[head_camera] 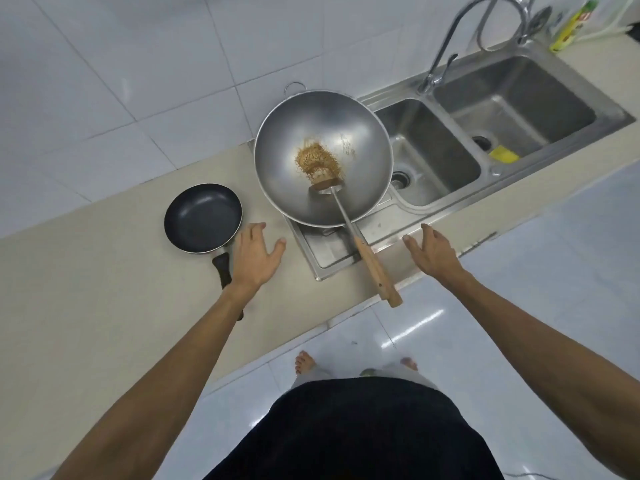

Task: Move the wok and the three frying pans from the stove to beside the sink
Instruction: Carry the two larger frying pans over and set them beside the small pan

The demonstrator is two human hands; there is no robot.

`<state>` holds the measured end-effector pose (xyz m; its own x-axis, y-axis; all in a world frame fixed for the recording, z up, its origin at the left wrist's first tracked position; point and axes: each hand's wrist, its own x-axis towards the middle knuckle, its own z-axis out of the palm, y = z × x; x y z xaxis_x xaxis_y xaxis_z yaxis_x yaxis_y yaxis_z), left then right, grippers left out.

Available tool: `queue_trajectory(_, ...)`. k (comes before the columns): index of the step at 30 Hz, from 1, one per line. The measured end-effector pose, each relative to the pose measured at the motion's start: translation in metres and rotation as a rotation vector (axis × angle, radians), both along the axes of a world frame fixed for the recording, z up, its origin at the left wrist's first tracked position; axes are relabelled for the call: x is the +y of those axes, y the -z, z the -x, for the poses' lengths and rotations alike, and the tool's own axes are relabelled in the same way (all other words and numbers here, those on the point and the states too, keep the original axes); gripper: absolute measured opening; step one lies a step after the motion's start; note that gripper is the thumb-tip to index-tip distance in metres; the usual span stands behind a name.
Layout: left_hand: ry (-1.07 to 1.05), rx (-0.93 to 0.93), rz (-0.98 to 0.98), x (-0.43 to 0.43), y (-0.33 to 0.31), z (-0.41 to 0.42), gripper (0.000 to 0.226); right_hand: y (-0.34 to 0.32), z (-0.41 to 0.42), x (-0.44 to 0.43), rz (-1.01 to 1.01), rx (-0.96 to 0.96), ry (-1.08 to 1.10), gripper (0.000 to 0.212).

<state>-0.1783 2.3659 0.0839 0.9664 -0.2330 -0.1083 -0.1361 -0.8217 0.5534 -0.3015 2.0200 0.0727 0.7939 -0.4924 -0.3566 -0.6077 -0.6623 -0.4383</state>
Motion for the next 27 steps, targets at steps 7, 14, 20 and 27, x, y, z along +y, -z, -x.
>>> queue_trajectory(7,0.139,-0.089,-0.021,-0.123,-0.023,0.008,0.058,-0.025,0.022,-0.114,0.073,-0.029,0.051,0.062)
queue_trajectory(14,0.371,-0.161,-0.117,-0.306,-0.045,0.032,0.061,-0.064,0.057,-0.274,0.172,-0.035,-0.021,0.065)
queue_trajectory(20,0.588,-0.161,-0.231,-0.477,-0.075,0.041,0.070,-0.096,0.111,-0.411,0.218,0.013,0.004,0.072)
queue_trajectory(27,0.693,-0.211,-0.379,-0.638,-0.103,0.023,0.064,-0.108,0.139,-0.548,0.249,0.091,0.147,0.071)
